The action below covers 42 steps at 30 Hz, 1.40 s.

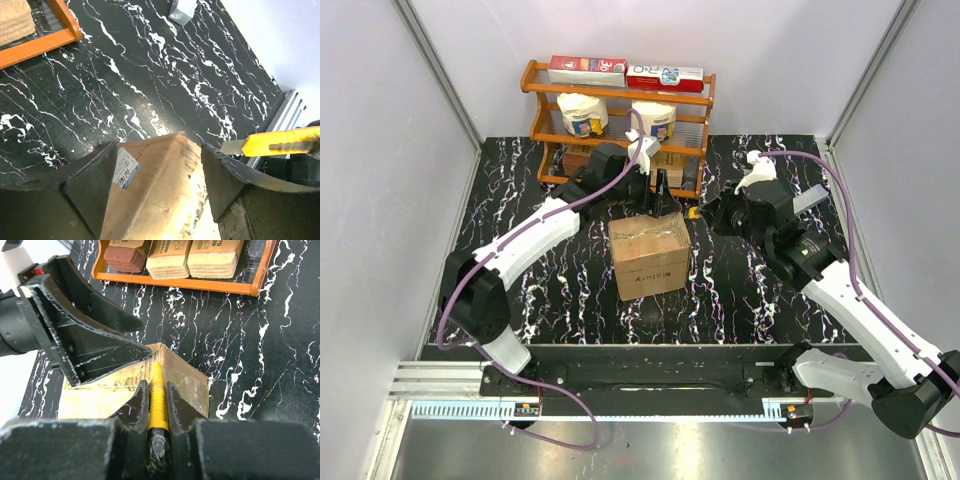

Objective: Unpack the express box

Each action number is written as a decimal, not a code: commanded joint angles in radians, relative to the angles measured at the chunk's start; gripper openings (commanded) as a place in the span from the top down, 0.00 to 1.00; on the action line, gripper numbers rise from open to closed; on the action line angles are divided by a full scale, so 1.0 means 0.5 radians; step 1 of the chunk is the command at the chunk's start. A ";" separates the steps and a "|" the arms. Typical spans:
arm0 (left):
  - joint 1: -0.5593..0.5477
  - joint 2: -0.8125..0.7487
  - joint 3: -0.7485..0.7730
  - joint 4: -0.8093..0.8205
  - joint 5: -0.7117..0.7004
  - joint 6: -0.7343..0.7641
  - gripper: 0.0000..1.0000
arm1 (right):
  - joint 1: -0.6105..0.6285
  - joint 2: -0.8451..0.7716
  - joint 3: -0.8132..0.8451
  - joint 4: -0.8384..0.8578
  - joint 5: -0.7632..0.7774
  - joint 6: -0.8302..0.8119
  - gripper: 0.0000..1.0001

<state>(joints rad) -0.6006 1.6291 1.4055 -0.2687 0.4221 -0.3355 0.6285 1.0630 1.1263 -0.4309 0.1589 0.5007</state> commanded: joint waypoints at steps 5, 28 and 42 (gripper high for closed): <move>-0.004 0.067 0.073 0.062 -0.062 0.063 0.30 | 0.010 0.068 0.033 0.122 -0.042 -0.056 1.00; -0.038 -0.028 -0.093 0.062 -0.126 0.186 0.40 | 0.010 0.123 0.058 0.187 -0.008 -0.118 1.00; -0.041 -0.074 -0.145 0.083 -0.169 0.165 0.40 | 0.007 0.114 0.039 0.187 -0.035 -0.118 1.00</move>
<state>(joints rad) -0.6201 1.6241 1.3506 -0.2131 0.3698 -0.2768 0.6285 1.1278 1.1275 -0.3645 0.1547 0.4561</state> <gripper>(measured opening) 0.604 0.164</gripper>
